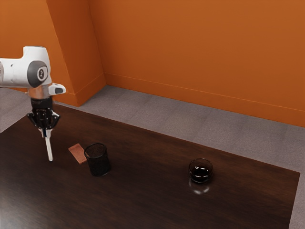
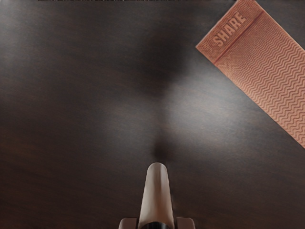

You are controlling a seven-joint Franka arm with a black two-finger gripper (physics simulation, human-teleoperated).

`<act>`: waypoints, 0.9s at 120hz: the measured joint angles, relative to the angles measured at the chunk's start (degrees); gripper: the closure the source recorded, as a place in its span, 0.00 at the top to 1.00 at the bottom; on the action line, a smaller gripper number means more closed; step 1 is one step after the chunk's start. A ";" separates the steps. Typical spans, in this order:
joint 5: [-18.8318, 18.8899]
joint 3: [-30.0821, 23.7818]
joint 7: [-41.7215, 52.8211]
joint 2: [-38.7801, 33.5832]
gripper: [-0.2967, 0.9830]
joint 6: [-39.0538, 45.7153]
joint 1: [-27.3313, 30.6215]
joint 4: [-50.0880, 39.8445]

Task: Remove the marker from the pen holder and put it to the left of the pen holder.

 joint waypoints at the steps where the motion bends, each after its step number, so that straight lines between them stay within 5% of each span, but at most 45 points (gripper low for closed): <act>1: 0.00 0.02 0.06 0.30 0.21 -0.14 0.14 0.36; 30: -2.08 0.26 1.73 9.96 0.23 -4.50 5.13 10.01; 62: -8.83 0.21 4.31 13.52 0.58 -5.05 5.41 13.17; 92: -15.87 0.14 6.45 18.42 0.38 1.33 6.15 15.70; 100: -16.59 -0.78 7.23 17.38 0.45 2.76 5.98 15.93; 108: -15.51 -4.31 8.04 7.60 0.53 3.60 5.19 11.09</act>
